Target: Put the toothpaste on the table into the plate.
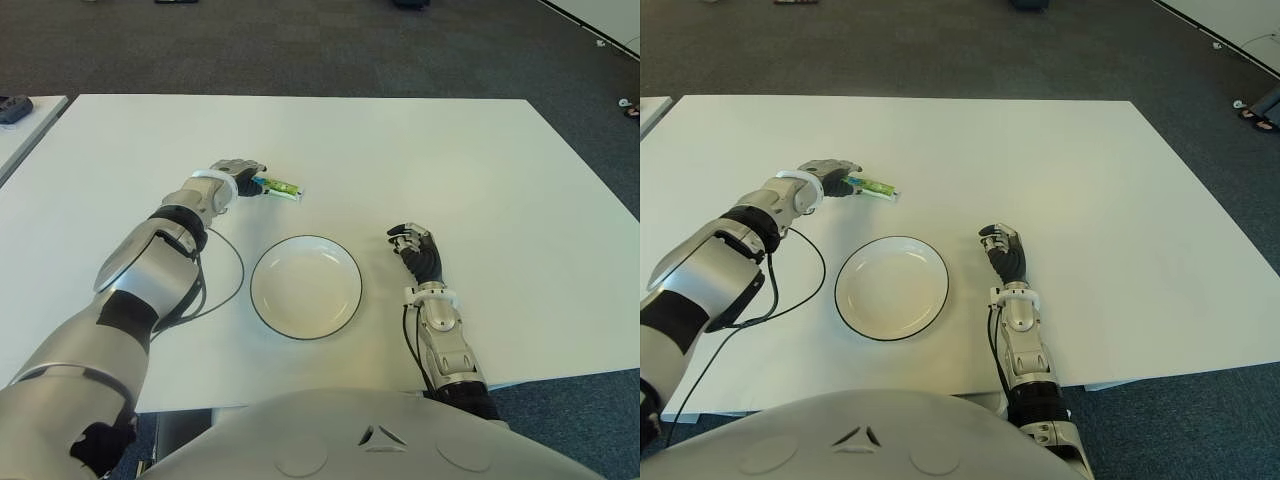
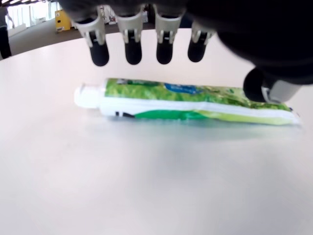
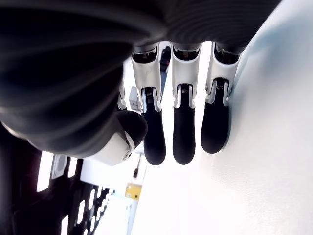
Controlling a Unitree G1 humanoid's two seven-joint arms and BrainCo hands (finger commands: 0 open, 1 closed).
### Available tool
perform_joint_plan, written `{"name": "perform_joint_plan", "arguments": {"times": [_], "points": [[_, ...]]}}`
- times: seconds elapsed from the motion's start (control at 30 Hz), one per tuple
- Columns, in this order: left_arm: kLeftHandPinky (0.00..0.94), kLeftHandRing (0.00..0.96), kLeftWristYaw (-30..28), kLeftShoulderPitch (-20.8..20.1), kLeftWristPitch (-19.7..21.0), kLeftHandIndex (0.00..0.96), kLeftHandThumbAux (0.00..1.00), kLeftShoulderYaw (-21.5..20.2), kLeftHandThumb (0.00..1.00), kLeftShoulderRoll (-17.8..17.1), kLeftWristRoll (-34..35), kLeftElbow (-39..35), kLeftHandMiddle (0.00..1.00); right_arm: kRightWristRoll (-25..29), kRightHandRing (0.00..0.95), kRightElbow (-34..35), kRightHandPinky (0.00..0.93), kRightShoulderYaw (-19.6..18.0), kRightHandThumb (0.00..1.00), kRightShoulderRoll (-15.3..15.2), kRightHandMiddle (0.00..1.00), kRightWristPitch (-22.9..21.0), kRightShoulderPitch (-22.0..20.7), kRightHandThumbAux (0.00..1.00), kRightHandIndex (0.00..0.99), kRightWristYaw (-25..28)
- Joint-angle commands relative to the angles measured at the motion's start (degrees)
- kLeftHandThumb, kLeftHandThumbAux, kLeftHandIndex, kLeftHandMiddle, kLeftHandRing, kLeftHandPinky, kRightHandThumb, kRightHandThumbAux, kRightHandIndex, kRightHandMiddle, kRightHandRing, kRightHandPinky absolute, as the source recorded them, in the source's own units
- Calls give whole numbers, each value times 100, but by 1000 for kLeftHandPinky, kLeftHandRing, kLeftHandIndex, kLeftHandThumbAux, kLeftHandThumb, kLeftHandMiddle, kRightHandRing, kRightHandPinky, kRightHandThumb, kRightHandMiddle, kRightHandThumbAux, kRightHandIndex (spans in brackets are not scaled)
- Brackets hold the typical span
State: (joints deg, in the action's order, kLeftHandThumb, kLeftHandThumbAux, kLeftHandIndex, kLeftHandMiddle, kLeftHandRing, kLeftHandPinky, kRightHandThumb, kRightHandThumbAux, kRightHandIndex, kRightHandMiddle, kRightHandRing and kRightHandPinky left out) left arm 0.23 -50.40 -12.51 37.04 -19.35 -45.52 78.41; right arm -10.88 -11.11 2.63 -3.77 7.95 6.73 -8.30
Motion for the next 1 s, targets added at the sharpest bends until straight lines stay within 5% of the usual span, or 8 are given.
{"name": "perform_joint_plan", "arguments": {"times": [0.03, 1.0], "points": [[37, 0, -294, 24, 17, 0, 249, 213, 528, 99, -202, 61, 0, -20, 433, -8, 474, -18, 713, 0, 437, -58, 64, 735, 420, -16], [18, 0, -765, 155, -327, 0, 225, 1009, 529, 101, -744, 83, 0, -41, 452, 149, 469, -7, 712, 29, 455, -63, 105, 734, 421, -98]]}}
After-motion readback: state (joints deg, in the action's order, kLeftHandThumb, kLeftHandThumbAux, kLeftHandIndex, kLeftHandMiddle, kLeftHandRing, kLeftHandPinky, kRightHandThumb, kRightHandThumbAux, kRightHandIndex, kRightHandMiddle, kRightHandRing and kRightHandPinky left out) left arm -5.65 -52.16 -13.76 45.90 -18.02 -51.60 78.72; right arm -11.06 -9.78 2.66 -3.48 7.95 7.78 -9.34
